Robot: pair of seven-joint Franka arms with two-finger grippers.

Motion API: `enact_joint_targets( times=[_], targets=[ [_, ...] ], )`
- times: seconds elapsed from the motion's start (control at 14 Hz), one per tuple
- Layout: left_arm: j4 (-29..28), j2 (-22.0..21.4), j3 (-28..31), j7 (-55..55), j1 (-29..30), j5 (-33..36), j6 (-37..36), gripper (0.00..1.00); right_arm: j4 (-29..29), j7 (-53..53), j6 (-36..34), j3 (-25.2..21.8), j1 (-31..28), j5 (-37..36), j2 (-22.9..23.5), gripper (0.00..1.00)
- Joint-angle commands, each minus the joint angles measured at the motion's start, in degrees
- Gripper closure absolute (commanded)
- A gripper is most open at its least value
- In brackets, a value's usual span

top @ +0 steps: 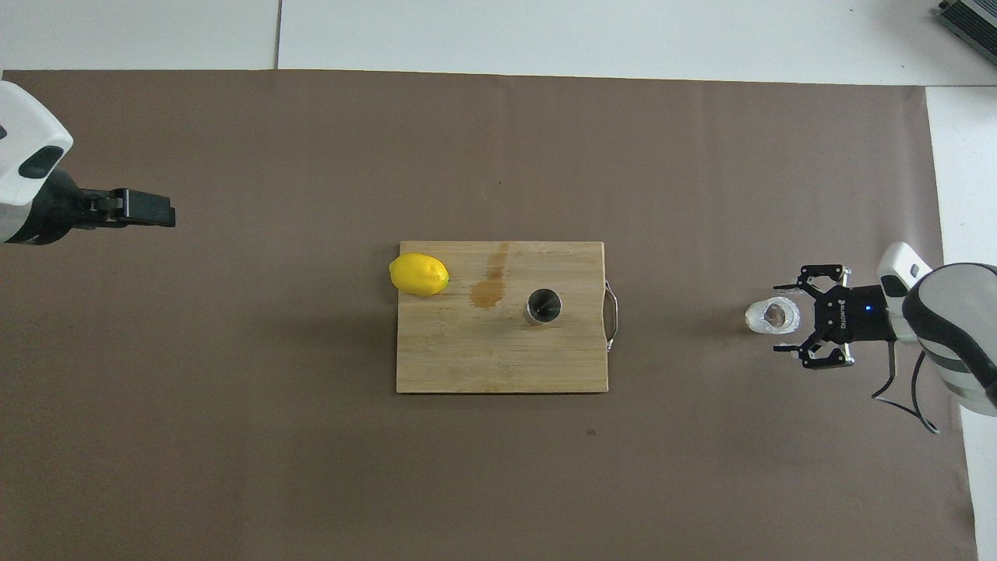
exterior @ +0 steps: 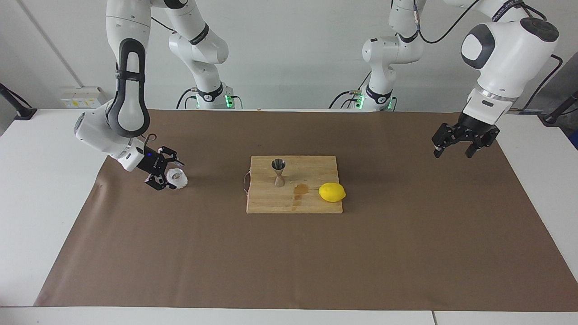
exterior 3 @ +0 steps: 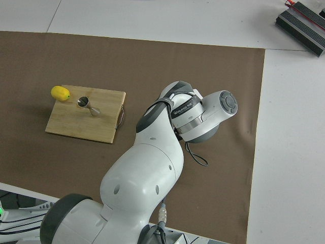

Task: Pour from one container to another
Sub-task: 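Grasp the white cup with the right gripper and lift it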

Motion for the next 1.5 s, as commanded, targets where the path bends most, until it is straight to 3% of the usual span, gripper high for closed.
enact_joint_targets(
  times=[0.0,0.14,0.29,0.57,0.72,0.86,1.15,1.43],
  targets=[
    [-0.9,-1.6,1.2,0.4,-1.3,1.2,-0.8,0.00,-0.4,-2.2,1.0,0.7,-1.3,2.0,0.6,0.00],
    [-0.6,-1.5,1.2,1.0,-1.6,1.3,-0.7,0.00,-0.4,-2.2,1.0,0.7,-1.3,2.0,0.6,0.00],
    [-0.7,-2.9,1.5,0.9,-2.2,1.3,-7.5,0.00,-0.4,-2.2,1.0,0.7,-1.3,2.0,0.6,0.02],
    [0.2,-4.2,4.6,0.7,-5.7,4.0,-13.4,0.00,-0.3,-1.9,0.9,0.7,-1.3,2.0,0.6,0.49],
    [2.4,-4.1,4.2,0.7,-5.1,4.0,-16.4,0.00,-0.3,-1.6,0.8,0.7,-1.3,3.2,0.6,0.61],
    [3.9,-3.6,4.1,0.7,-5.0,4.0,-17.5,0.00,-0.2,-1.5,0.8,0.7,-1.2,3.8,0.6,0.82],
    [4.9,-3.2,1.9,0.7,-3.3,4.0,-17.0,0.00,0.6,1.7,0.9,1.1,-0.2,3.9,-0.8,0.94],
    [4.6,-3.1,1.8,0.6,-3.9,3.8,-17.1,0.00,1.2,7.6,1.1,1.6,3.0,3.8,-4.1,0.96]
  ],
)
